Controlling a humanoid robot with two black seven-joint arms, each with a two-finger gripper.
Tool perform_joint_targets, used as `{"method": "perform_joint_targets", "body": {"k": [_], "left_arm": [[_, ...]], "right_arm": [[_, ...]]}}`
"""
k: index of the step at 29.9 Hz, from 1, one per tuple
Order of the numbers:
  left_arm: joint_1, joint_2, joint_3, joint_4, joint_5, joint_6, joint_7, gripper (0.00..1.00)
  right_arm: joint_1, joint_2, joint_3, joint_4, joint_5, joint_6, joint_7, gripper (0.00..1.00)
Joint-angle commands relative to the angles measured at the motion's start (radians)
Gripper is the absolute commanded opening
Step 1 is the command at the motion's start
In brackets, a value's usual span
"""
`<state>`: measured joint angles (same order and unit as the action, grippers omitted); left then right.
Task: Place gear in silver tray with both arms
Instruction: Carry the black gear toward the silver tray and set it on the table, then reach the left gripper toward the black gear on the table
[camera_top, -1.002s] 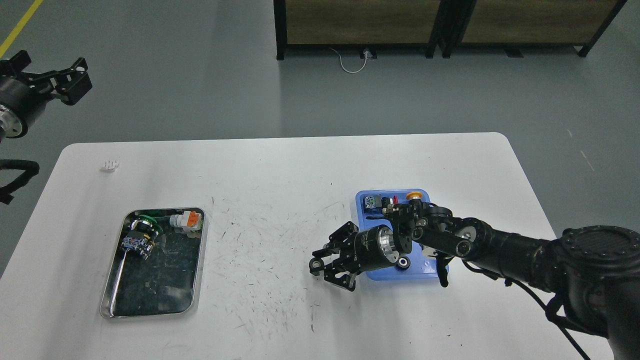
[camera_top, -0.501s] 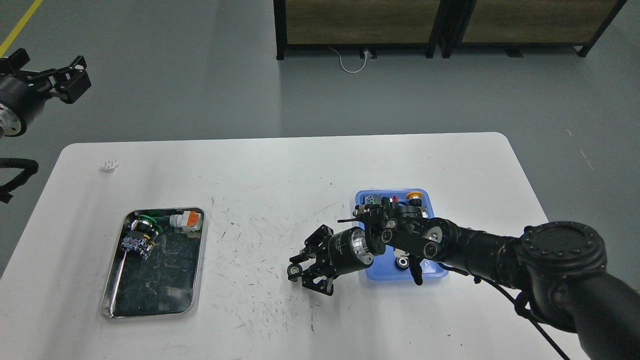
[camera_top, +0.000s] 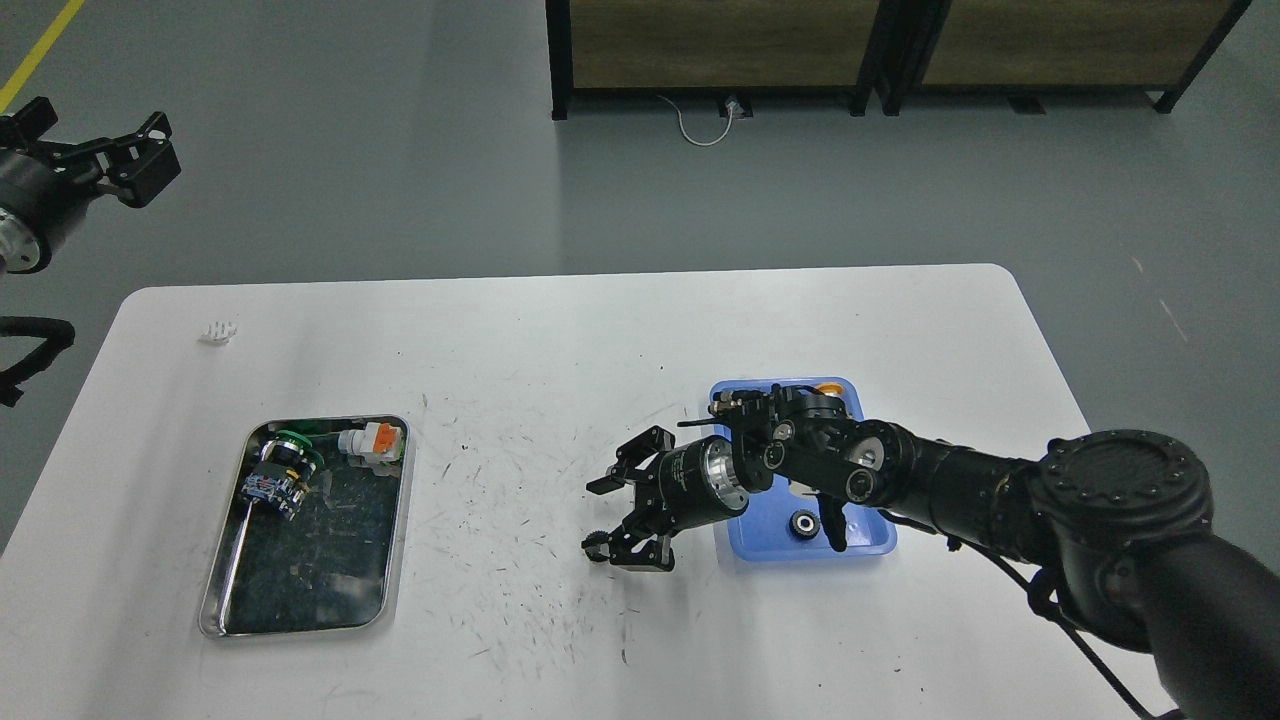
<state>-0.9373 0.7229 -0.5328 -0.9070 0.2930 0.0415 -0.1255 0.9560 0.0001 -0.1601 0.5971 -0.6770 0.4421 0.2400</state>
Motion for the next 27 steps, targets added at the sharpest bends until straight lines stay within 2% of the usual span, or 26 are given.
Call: {"method": "perform_joint_targets", "body": {"k": [1,3,8,9,11,14,16,20,24,27], "left_arm": [[-0.005,0.006,0.026,-0.003,-0.001,0.000,0.059,0.99],[-0.008,0.015,0.025,-0.003,-0.002,-0.006,0.095,0.99],[0.000,0.039,0.031,-0.003,-0.002,-0.026,0.083,0.99],[0.003,0.043,0.033,-0.003,-0.002,-0.038,0.070,0.99],[0.017,0.046,0.040,-0.003,-0.002,-0.087,0.020,0.99],[0.046,0.046,0.059,-0.003,-0.002,-0.228,-0.087,0.99],[0.052,0.040,0.085,-0.004,0.000,-0.293,-0.131,0.99],[0.052,0.007,0.143,-0.021,0.012,-0.315,-0.155,0.98],[0.054,-0.048,0.189,-0.047,0.115,-0.336,-0.198,0.98],[0.072,-0.111,0.204,-0.062,0.173,-0.348,-0.203,0.98]], "right_arm": [[0.023,-0.012,0.082,-0.002,0.010,-0.003,0.001,0.75],[0.027,-0.057,0.141,-0.005,0.017,-0.006,0.001,0.79],[0.035,-0.176,0.230,-0.013,0.063,-0.022,-0.001,0.82],[0.035,-0.201,0.247,-0.013,0.066,-0.025,-0.001,0.82],[0.030,-0.247,0.293,-0.016,0.069,-0.028,-0.001,0.83],[0.023,-0.322,0.362,-0.017,0.079,-0.028,-0.001,0.83],[0.023,-0.363,0.401,-0.025,0.095,-0.028,-0.001,0.84],[0.027,-0.434,0.477,-0.031,0.137,-0.031,-0.002,0.84],[0.033,-0.494,0.537,-0.046,0.145,-0.048,-0.002,0.84],[0.032,-0.528,0.566,-0.054,0.145,-0.051,-0.002,0.84]]}}
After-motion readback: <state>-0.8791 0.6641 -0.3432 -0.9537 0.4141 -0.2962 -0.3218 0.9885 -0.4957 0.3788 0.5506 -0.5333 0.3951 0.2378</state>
